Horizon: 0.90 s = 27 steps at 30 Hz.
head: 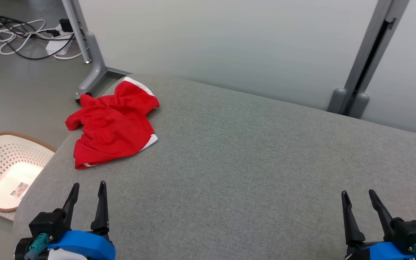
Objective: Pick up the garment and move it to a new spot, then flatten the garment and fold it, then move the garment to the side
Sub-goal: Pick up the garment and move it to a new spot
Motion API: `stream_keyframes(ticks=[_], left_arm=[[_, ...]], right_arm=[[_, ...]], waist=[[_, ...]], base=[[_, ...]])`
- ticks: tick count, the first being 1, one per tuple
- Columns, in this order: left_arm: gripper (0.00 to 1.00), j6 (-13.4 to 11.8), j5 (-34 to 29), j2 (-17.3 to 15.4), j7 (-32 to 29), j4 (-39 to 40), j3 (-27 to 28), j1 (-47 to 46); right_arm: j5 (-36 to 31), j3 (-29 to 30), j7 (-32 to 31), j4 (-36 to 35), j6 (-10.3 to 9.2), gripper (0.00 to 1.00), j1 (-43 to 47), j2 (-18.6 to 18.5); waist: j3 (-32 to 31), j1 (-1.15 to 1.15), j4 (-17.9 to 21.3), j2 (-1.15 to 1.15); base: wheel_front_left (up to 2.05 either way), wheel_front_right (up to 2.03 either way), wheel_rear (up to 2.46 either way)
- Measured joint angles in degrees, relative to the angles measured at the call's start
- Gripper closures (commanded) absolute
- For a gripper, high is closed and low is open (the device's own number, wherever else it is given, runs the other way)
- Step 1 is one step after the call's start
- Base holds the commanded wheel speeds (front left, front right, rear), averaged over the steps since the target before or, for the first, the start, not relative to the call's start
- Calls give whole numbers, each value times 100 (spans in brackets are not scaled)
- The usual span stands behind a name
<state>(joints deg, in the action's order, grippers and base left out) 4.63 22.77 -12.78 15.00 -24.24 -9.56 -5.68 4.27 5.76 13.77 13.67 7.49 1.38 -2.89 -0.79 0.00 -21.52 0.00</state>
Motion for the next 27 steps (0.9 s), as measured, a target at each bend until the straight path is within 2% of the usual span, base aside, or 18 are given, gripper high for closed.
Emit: stream_keyframes(ticks=[15, 20, 27], left_arm=[[0, -7, 2, 25, -1, 137, 163, 68], [0, -37, 230, 55, -1, 364, 393, 59], [0, -464, 400, -68, -268, 1276, 887, -221]], right_arm=[[-65, -75, -66, -89, 0, 0, 1, 0], [-77, -81, -109, -144, 0, 0, 1, 1], [-165, -103, -168, -307, 1, 0, -96, 2]], waist=[[117, 0, -98, 0], [203, 0, -72, 0], [553, 0, 35, 0]], base=[[0, 0, 0], [0, 0, 0], [0, 0, 0]])
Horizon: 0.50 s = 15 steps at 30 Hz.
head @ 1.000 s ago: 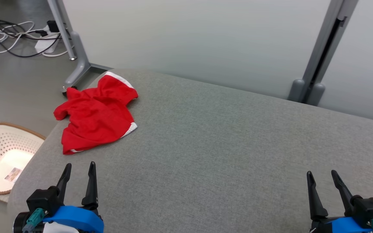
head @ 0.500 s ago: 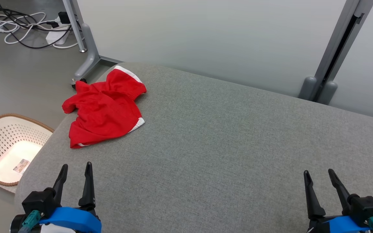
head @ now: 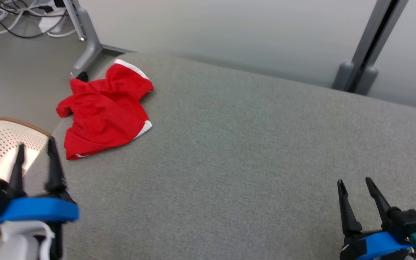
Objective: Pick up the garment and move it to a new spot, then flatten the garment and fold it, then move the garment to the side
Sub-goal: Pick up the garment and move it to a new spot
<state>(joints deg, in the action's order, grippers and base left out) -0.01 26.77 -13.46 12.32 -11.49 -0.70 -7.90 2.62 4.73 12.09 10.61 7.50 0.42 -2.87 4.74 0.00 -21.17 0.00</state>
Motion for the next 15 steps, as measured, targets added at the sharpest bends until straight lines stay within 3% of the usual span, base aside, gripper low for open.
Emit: stream_keyframes(ticks=[7, 15], left_arm=[[0, -279, 242, -536, -715, 171, 479, -739], [0, -331, 727, -1065, -1543, -393, 933, -1494]], right_arm=[[-155, -196, -185, -275, 0, 0, -350, -33], [-209, -533, -124, -697, 0, 0, -972, -216]], waist=[[766, 1, 377, 0], [1839, -1, 1020, 0]], base=[[0, 0, 0], [0, 0, 0]])
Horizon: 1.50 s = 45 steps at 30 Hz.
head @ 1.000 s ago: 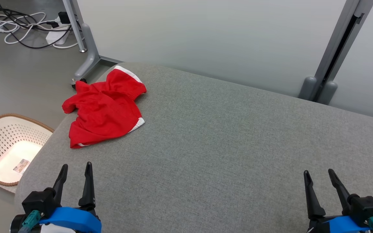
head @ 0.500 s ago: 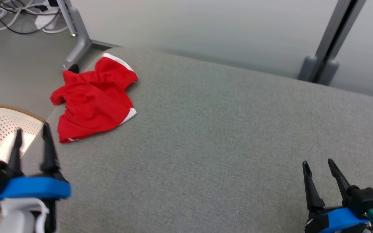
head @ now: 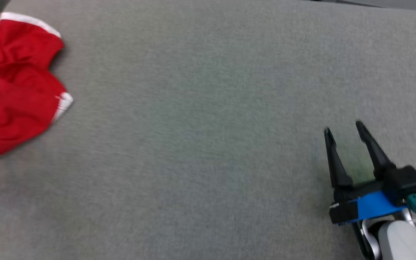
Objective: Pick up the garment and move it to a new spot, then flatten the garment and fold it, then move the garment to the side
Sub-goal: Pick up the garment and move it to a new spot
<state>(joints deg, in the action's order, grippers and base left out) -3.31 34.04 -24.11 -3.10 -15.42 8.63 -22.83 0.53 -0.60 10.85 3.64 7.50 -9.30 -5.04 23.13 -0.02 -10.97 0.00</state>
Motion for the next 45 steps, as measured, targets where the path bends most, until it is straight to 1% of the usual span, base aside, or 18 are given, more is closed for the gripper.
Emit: stream_keyframes(ticks=[3, 8, 12, 14, 16, 17, 18, 19, 21, 23, 25, 28, 31, 34, 39, 41, 42, 45], left_arm=[[0, -78, 107, -155, -289, -318, 100, -177], [0, -288, 396, -243, -821, -827, 277, -357], [0, -453, 598, -281, -1224, -1194, 378, -463], [0, -492, 703, -257, -1449, -1296, 382, -508], [0, -566, 856, -252, -1786, -1383, 402, -572], [15, -575, 920, -268, -1983, -1392, 389, -580], [46, -573, 959, -278, -2108, -1389, 383, -583], [100, -563, 996, -272, -2176, -1372, 376, -582], [100, -493, 1027, -261, -2254, -1321, 343, -543], [100, -459, 1005, -238, -2170, -1239, 324, -492], [100, -369, 946, -247, -2003, -1090, 297, -447], [100, -254, 777, -405, -1756, -775, 241, -492], [100, -116, 651, -541, -1652, -420, 140, -581], [100, 71, 639, -583, -1739, -12, -46, -756], [100, 244, 523, -647, -1974, 616, -422, -989], [100, 274, 523, -628, -2016, 737, -500, -1065], [100, 371, 521, -589, -2116, 1001, -709, -1180], [100, 493, 516, -536, -2256, 1294, -951, -1267]], right_arm=[[1, -120, 133, -120, 0, 0, -220, -29], [9, -253, 242, -218, 0, 0, -412, -58], [20, -271, 264, -181, 0, 0, -446, -62], [40, -281, 289, -168, 0, 0, -462, -70], [59, -265, 297, -146, 0, 0, -470, -81], [62, -257, 303, -130, 0, 0, -470, -86], [63, -252, 305, -107, 0, 0, -470, -89], [66, -243, 309, -88, 0, 0, -470, -90], [101, -229, 313, -41, 0, 0, -470, -88], [114, -210, 343, 12, -1, 0, -466, -83], [125, -201, 354, 74, -1, 0, -447, -63], [154, -202, 368, 144, 0, 0, -370, 11], [177, -163, 386, 220, 0, 0, -204, 82], [216, -112, 394, 286, -1, 0, -64, 115], [347, -43, 412, 396, 0, 0, 187, 170], [372, -41, 412, 415, 0, 0, 237, 179], [402, -23, 413, 441, 0, 0, 342, 187], [425, -29, 414, 445, -1, 0, 467, 198]], waist=[[335, 0, 229, 0], [744, 0, 509, 0], [897, 0, 671, 0], [929, 0, 728, 0], [931, 1, 768, 0], [913, 1, 779, 0], [886, 1, 786, 0], [850, 1, 790, 0], [752, 1, 789, 0], [609, 1, 772, 0], [430, 1, 740, 0], [95, 2, 666, 0], [-286, 3, 605, 0], [-660, 3, 583, 0], [-1207, 4, 658, 0], [-1297, 3, 690, 0], [-1472, 3, 768, 0], [-1675, 3, 932, 0]], base=[[0, 0, 0], [0, 0, 0], [0, 0, 0], [0, 0, 0], [0, 0, 0], [0, 0, 0], [0, 0, 0], [0, 0, 0], [0, 0, 0], [0, 0, 0], [0, 0, 0], [0, 0, 0], [0, 0, 0], [0, 0, 0], [0, 0, 0], [0, 0, 0], [0, 0, 0], [0, 0, 0]])
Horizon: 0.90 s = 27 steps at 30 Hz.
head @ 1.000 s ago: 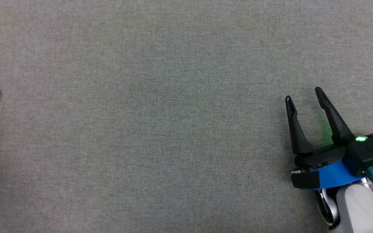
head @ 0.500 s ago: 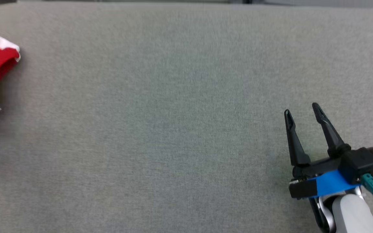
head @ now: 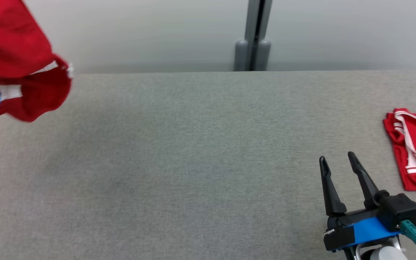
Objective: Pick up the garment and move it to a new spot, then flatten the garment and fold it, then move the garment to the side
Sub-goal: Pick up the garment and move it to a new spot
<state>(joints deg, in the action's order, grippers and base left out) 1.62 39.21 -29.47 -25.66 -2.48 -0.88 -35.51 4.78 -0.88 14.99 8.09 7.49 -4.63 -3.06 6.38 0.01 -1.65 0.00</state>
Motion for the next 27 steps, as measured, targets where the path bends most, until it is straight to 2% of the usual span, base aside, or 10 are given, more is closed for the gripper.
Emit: stream_keyframes(ticks=[7, 14, 22, 27], left_arm=[[100, 115, 16, 368, -334, 586, -653, -158], [100, 188, 97, 702, -634, 775, -1277, -51], [100, 332, 136, 1248, -459, -35, -1964, 452], [100, 358, -118, 1541, 24, -973, -2288, 665]], right_arm=[[132, -92, 4, -53, 0, 0, 165, 12], [194, -179, 4, -87, 0, 0, 147, 13], [363, -294, 5, -91, 0, 0, -3, 14], [431, -319, 5, -98, 0, 0, -114, 16]], waist=[[-271, 0, 496, 0], [-186, -1, 1037, 0], [152, -2, 1424, 0], [317, -2, 1500, 0]], base=[[0, 0, 0], [0, 0, 0], [0, 0, 0], [0, 0, 0]])
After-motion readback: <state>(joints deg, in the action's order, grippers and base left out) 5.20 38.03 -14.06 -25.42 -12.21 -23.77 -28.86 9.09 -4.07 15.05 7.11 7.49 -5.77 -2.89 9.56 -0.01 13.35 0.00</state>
